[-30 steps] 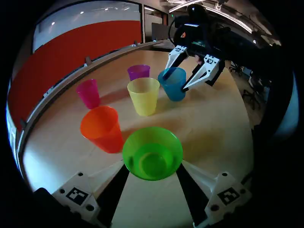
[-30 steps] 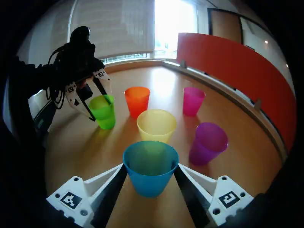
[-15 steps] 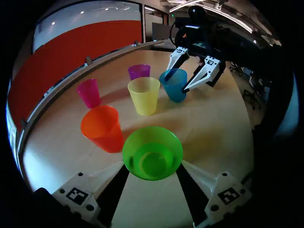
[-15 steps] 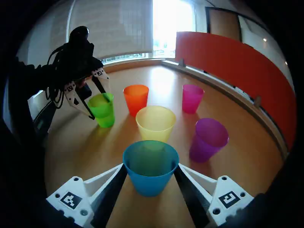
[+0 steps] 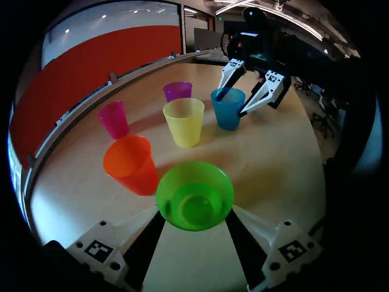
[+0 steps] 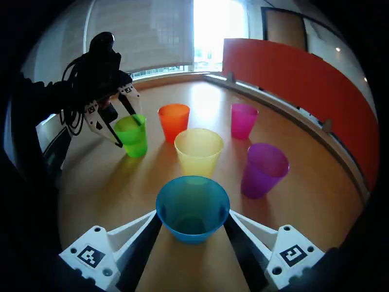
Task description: Pour water
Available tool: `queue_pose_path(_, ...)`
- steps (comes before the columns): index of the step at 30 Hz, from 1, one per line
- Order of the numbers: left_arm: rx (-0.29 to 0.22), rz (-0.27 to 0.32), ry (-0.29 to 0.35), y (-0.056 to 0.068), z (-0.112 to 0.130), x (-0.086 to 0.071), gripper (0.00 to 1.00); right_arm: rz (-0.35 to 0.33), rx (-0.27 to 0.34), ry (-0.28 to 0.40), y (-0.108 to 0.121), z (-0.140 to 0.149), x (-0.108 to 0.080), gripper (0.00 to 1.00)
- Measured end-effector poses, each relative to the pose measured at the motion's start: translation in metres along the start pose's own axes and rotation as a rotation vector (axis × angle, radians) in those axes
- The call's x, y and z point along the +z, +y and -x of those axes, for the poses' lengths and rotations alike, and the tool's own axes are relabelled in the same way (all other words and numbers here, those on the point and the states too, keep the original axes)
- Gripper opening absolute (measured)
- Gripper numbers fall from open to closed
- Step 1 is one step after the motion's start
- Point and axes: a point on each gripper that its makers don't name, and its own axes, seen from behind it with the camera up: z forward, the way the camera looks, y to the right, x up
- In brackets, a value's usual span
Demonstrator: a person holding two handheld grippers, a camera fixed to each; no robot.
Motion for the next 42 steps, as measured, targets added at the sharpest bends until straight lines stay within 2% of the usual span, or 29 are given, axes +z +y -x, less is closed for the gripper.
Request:
queue_pose_path(5,0.000,-0.001,-0.002,0.000,0.001,0.000,0.81,0.006,0.002,-0.006,0.000,0.005,-0.003,0.89)
queue_pose_path(14,-0.012,0.001,-0.004,0.001,0.002,-0.001,0.81,0.016,-0.030,-0.022,-0.001,0.010,-0.004,0.91)
queue_pose_path(20,-0.023,0.009,-0.013,0.001,0.002,-0.002,0.82,0.011,-0.025,-0.027,-0.002,0.012,-0.003,0.98)
queue_pose_path(30,-0.017,0.001,-0.049,-0.001,0.009,-0.006,0.86,0.020,-0.020,-0.030,-0.002,0.014,-0.005,0.99)
queue_pose_path(42,-0.032,-0.035,-0.067,-0.003,0.019,-0.021,0.86,0.048,-0.001,-0.036,-0.004,0.023,-0.020,1.00)
